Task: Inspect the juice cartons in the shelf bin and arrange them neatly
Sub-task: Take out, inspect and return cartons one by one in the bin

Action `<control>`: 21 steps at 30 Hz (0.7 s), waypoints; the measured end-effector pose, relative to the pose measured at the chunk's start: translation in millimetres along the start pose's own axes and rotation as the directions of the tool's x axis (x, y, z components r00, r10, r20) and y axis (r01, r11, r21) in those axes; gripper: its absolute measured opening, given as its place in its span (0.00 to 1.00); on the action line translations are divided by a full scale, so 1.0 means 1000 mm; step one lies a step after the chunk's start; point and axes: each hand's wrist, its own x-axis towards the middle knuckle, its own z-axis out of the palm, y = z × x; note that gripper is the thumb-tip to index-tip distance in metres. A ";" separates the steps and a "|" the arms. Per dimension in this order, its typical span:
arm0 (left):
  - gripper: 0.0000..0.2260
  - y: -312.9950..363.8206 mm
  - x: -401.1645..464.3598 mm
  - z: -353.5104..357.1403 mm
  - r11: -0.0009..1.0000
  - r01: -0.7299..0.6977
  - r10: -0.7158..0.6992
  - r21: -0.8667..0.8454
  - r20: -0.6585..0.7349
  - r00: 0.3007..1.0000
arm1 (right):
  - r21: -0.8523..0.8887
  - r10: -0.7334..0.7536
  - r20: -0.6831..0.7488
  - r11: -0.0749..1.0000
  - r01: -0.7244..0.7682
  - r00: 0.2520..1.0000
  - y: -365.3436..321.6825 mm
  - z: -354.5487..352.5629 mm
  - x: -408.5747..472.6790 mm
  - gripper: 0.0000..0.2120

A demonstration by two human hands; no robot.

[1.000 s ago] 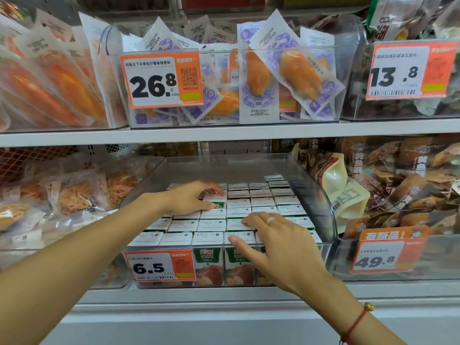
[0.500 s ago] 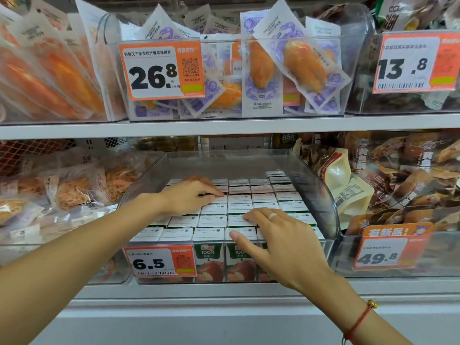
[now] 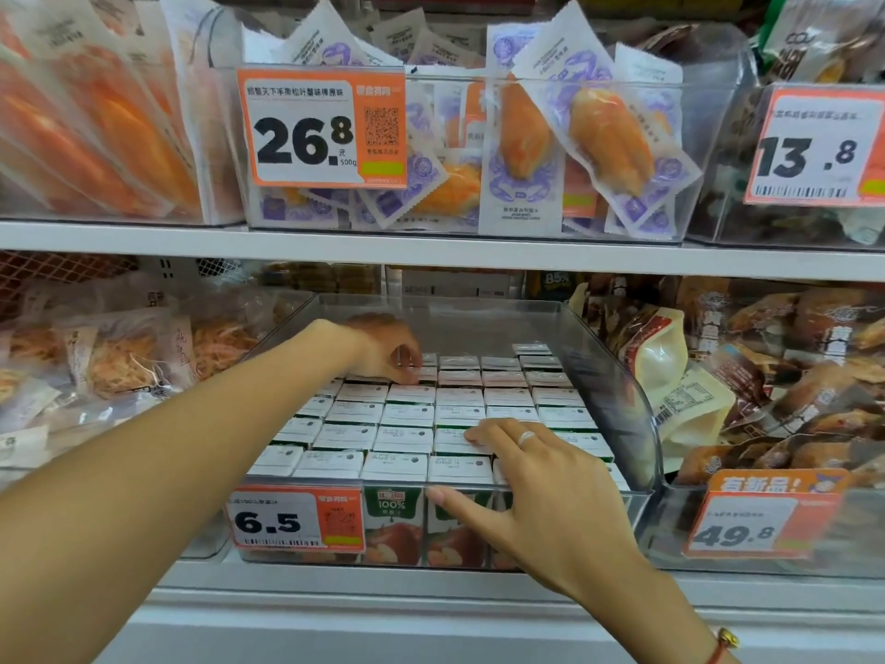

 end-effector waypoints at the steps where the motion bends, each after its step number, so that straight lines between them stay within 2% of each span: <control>1: 0.16 0.001 0.001 0.001 1.000 0.007 -0.007 0.000 0.005 1.000 | 0.000 -0.004 -0.005 1.000 0.004 1.000 0.000 0.001 0.000 0.31; 6: 0.18 0.002 -0.005 0.003 0.997 0.035 -0.033 -0.067 0.027 0.999 | -0.023 -0.018 -0.047 1.000 0.017 0.999 0.000 0.000 0.001 0.29; 12: 0.20 0.001 -0.018 0.001 0.989 -0.001 -0.002 -0.145 -0.021 1.000 | -0.016 -0.024 -0.019 1.000 0.024 1.000 0.000 -0.001 0.002 0.29; 19: 0.20 -0.010 -0.036 -0.003 0.982 -0.079 0.036 -0.170 -0.241 0.970 | -0.058 -0.053 -0.019 0.997 0.052 0.998 0.000 -0.004 0.003 0.28; 21: 0.18 -0.012 -0.048 0.000 0.974 -0.068 -0.010 -0.217 -0.340 0.940 | -0.066 -0.045 0.003 0.997 0.045 0.999 -0.002 -0.006 0.003 0.29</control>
